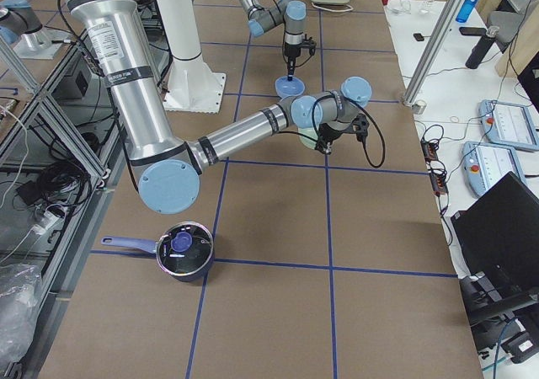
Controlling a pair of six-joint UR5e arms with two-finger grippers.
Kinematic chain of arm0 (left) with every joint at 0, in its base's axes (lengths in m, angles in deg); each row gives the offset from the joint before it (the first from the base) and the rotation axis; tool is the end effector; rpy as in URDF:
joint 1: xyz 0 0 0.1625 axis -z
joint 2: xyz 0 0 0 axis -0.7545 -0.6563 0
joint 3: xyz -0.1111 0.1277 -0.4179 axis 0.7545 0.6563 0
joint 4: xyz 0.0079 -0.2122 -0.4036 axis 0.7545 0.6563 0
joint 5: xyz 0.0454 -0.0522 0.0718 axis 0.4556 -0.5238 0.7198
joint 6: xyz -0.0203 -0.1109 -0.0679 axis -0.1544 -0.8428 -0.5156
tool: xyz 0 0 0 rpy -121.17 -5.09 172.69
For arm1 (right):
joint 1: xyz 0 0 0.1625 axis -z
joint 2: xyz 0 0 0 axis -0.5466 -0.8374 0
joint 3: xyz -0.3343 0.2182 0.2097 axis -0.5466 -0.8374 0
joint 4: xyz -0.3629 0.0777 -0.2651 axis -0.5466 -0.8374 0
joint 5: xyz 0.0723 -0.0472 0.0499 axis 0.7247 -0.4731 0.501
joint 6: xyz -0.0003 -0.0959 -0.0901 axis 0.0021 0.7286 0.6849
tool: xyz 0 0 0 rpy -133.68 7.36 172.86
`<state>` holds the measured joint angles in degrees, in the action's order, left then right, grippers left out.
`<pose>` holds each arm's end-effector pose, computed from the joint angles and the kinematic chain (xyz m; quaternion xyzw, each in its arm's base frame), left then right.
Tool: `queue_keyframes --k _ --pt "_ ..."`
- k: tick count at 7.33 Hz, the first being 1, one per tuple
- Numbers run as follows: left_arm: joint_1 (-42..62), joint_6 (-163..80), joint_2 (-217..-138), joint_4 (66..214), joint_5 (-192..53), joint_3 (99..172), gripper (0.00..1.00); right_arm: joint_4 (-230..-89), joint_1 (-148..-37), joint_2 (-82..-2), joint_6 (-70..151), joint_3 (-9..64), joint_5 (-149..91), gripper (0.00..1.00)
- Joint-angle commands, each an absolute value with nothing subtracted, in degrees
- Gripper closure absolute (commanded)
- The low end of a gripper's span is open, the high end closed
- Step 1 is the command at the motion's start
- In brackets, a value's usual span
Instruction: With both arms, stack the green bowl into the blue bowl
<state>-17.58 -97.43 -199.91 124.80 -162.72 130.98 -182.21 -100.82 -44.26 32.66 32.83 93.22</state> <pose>0.6403 -0.4825 0.2270 0.0005 0.4539 -0.0025 0.8910 -0.2232 -0.6092 0.4434 -0.0652 -0.4737 -0.0535 0.8767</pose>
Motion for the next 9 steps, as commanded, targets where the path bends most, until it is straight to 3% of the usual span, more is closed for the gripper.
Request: queue_keyframes --k 1,2,3,4,6,9 --pt "-17.7 -97.1 -199.9 125.1 -162.3 130.9 1.00 -182.2 -100.8 -44.3 32.6 32.9 93.2 1.00" --pt "-18.2 -96.8 -199.4 126.7 -162.2 131.0 1.00 -182.2 -100.8 -44.3 32.6 32.9 93.2 1.00" --pt "-18.6 -96.8 -199.1 128.2 -162.2 131.1 0.59 -182.2 -100.8 -44.2 32.6 32.9 93.2 1.00" --pt "-18.5 -97.0 -198.9 128.3 -162.7 131.7 0.03 -182.2 -100.7 -44.1 32.6 32.9 93.2 1.00" --pt "-18.0 -97.1 -195.1 127.7 -164.7 138.0 0.02 -182.1 -98.8 -41.0 27.6 32.9 93.4 1.00" --pt "-6.0 -86.0 -185.2 127.7 -174.4 144.9 0.02 -181.2 -90.1 -34.4 13.4 35.0 92.6 1.00"
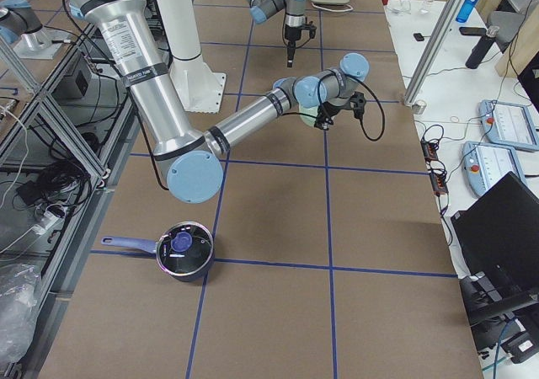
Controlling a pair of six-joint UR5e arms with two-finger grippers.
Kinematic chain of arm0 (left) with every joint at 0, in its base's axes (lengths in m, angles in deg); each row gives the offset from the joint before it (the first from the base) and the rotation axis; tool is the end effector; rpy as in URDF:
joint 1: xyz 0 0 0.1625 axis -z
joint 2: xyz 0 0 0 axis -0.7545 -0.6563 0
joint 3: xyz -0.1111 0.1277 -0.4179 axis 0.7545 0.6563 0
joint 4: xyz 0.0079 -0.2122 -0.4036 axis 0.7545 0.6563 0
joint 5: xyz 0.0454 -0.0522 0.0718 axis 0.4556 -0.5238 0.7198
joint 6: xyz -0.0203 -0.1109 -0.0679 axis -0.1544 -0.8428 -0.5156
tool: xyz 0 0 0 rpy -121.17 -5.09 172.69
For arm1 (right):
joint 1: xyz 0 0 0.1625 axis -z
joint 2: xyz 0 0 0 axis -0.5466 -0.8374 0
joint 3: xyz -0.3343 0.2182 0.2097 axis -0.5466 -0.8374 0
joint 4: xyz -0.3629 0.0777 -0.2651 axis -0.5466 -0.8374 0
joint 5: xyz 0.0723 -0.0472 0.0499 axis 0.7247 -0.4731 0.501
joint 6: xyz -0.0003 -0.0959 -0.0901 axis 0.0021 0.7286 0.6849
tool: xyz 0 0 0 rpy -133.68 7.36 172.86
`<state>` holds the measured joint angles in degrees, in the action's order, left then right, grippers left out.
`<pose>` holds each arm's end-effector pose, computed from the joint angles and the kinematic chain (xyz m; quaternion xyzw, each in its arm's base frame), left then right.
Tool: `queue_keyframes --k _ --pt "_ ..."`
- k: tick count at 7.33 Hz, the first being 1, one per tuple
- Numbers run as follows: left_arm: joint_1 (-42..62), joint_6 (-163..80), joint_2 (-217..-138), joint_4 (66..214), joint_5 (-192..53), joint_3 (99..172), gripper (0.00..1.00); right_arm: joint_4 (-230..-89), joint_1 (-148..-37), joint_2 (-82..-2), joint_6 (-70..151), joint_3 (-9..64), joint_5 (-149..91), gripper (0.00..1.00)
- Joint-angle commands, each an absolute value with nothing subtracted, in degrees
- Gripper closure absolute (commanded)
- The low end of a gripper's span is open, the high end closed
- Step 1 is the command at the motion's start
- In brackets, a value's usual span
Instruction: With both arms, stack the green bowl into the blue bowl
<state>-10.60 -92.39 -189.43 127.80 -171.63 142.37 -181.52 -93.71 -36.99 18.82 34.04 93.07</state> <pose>0.5263 -0.4939 0.2543 0.0045 0.5028 0.0264 0.8640 -0.3096 -0.5998 0.3477 -0.0878 -0.4860 -0.0391 0.8687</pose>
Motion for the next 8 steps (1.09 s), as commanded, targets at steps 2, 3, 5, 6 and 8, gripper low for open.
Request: queue_keyframes --k 2,3,5,6,8 --pt "3.5 -69.7 -176.1 127.6 -177.8 148.1 0.02 -175.9 -83.3 -32.4 4.6 36.1 88.0 1.00" --pt "9.4 -62.8 -173.4 127.6 -181.3 148.1 0.02 -173.3 -80.7 -32.1 1.3 36.0 86.4 1.00" --pt "16.9 -49.2 -168.0 127.3 -182.3 148.0 0.02 -171.9 -75.9 -29.7 -2.0 35.1 81.1 1.00" --pt "19.5 -44.2 -167.8 124.4 -182.3 148.0 0.02 -171.9 -75.0 -28.5 -2.6 34.7 80.5 1.00" --pt "24.5 -35.2 -166.0 121.6 -182.3 148.0 0.02 -171.8 -73.6 -25.2 -4.0 30.9 79.0 1.00"
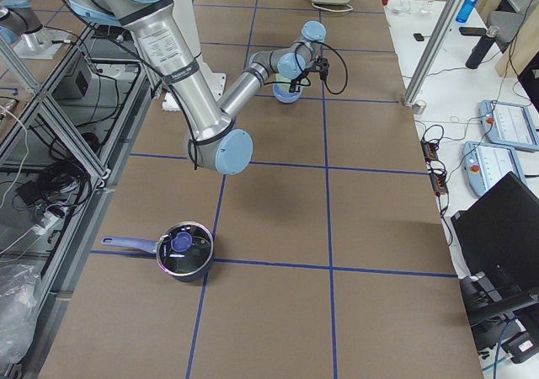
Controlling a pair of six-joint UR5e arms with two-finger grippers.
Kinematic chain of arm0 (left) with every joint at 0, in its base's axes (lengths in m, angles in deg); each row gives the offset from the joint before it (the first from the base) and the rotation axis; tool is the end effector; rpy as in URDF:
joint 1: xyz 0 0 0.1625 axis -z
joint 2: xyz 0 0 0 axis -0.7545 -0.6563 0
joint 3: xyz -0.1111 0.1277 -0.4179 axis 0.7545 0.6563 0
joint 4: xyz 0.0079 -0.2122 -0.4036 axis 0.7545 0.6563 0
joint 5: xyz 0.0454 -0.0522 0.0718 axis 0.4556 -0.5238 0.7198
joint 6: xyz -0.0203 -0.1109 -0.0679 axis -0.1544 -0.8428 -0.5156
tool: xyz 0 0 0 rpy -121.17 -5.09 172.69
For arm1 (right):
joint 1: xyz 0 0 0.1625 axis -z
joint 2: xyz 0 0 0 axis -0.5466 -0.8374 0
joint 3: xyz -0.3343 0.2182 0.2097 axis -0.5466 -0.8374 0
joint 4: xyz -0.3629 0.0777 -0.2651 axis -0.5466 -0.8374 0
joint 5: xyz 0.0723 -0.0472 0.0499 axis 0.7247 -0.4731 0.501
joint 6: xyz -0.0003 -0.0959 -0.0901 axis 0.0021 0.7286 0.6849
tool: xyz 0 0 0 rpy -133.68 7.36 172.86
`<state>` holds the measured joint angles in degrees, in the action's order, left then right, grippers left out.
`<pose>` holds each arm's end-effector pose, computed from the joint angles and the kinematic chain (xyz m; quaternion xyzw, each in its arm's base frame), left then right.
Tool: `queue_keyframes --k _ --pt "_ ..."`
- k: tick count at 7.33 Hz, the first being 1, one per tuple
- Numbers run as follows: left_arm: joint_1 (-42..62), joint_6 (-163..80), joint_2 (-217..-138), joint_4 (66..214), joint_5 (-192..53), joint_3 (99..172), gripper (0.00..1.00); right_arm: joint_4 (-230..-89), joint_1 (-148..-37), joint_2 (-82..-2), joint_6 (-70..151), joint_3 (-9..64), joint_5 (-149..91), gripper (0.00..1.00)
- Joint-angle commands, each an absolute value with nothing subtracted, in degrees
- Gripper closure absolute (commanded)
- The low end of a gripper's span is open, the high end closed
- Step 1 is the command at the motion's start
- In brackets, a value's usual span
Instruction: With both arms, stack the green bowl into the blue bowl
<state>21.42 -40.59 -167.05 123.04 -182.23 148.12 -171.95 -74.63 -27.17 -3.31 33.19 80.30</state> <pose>0.1647 -0.5864 0.4648 0.1423 0.4204 0.1502 0.8834 -0.5063 -0.5070 0.2315 -0.0688 -0.4809 -0.0494 0.8727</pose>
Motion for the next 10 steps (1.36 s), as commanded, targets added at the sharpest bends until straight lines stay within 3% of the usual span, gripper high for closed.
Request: queue_keyframes --k 1,10 --pt "26.1 -34.3 -165.4 121.5 -182.3 148.1 0.02 -171.8 -72.9 -24.5 -4.0 30.3 77.7 1.00" --pt "27.9 -33.1 -163.8 121.6 -182.3 148.7 0.02 -163.1 -68.3 -23.6 -7.8 24.3 73.3 1.00"
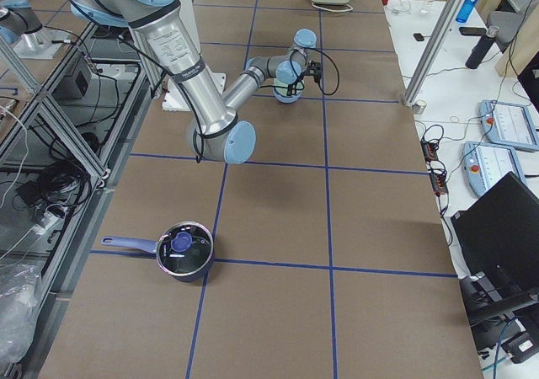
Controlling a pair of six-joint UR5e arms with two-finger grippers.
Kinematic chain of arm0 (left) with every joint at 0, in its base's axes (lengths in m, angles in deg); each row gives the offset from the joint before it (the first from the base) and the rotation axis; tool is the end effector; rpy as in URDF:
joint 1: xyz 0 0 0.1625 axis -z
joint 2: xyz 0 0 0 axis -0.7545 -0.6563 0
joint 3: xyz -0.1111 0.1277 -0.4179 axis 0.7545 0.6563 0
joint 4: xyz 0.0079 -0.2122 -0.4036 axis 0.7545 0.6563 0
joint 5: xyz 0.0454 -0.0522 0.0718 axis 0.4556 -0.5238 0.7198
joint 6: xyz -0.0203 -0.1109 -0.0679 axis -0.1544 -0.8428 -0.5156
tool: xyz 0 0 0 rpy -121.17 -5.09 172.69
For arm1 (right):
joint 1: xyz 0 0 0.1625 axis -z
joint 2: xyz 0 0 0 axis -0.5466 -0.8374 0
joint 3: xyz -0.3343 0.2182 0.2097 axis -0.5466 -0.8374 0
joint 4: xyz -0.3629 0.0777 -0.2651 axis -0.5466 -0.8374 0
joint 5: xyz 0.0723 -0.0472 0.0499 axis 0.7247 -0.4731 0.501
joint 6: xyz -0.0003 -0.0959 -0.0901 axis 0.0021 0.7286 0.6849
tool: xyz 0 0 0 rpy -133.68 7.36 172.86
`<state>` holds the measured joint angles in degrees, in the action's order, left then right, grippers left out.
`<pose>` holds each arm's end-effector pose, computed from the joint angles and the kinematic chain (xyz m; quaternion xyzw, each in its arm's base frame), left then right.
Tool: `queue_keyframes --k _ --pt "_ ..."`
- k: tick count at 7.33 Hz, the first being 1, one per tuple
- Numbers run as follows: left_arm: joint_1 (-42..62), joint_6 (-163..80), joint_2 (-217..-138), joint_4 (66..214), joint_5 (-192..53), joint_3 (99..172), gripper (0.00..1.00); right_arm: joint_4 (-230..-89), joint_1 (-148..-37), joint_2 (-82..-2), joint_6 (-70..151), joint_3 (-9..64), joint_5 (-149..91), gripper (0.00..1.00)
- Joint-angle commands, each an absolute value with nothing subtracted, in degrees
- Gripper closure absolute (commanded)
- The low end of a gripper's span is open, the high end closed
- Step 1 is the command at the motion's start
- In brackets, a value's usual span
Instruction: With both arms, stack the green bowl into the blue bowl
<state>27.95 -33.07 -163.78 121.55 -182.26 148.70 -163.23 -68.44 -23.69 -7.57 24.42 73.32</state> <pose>0.0924 -0.5815 0.4968 0.1598 0.3981 0.1452 0.8916 -0.5961 -0.4916 0.2440 -0.0462 -0.4730 -0.0504 0.8784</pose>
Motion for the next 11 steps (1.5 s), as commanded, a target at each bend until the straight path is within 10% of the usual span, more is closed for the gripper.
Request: queue_keyframes --k 1,4,5,6,11 --pt "27.9 -33.1 -163.8 121.5 -182.2 148.6 0.02 -163.1 -68.2 -23.6 -7.8 24.3 73.3 1.00" --pt "27.9 -33.1 -163.7 121.5 -182.2 148.5 0.02 -163.1 -67.8 -23.6 -7.9 24.2 70.0 0.94" --pt "27.9 -33.1 -163.7 121.5 -182.2 148.4 0.02 -163.0 -67.8 -23.6 -8.6 24.2 69.8 0.38" --pt "27.8 -33.1 -163.7 121.5 -182.2 148.3 0.02 -161.5 -67.9 -23.4 -9.2 24.2 69.8 0.01" --pt "27.9 -32.9 -163.8 121.5 -182.1 148.0 0.02 -161.0 -75.4 -23.1 -8.5 24.6 78.2 0.00"
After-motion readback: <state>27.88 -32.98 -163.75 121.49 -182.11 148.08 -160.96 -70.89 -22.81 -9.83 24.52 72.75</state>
